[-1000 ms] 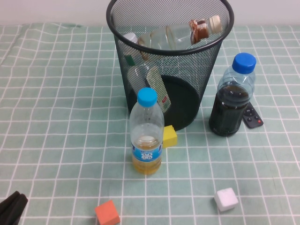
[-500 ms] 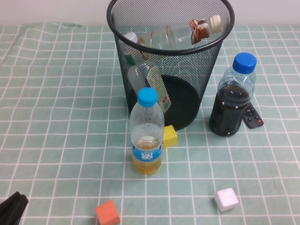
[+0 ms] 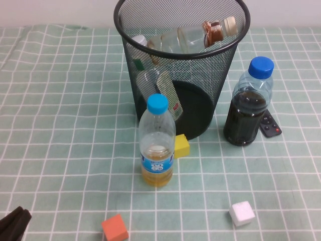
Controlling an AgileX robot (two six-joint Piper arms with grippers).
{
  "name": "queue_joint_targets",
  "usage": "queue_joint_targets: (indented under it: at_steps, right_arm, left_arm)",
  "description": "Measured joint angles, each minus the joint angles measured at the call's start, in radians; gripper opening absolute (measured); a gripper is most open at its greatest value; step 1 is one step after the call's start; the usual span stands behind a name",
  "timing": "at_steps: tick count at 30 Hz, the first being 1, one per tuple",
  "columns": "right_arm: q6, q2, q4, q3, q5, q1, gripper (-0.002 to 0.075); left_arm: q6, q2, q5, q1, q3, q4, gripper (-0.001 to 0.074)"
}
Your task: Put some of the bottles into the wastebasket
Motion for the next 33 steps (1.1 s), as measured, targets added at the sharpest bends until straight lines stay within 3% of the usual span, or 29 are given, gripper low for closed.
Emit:
queue_joint_targets:
  at_steps: [4, 5, 7, 18, 33]
  right_arm:
    - [-0.727, 0.0, 0.689, 0.035, 0.051, -0.002, 0.0]
    - [-0.886, -0.005, 0.811, 0.05, 0.059, -0.002, 0.0]
    - [-1.003, -0.005, 0.903, 0.085, 0.059, -0.002, 0.0]
    - [-0.89, -0.005, 0.803, 0.082, 0.318, -0.002, 0.0]
    - [-0.814, -0.005, 0.798, 0.082, 0.318, -0.002, 0.0]
  left_arm:
    - [0.0, 0.0, 0.007, 0.0, 0.0, 0.0, -0.0005]
    - [0.0, 0.0, 0.01, 0.0, 0.0, 0.0, -0.0005]
    - [0.0, 0.0, 0.011, 0.0, 0.0, 0.0, -0.0005]
    - [0.0, 0.0, 0.011, 0.0, 0.0, 0.0, -0.0005]
    - [0.0, 0.0, 0.011, 0.0, 0.0, 0.0, -0.0005]
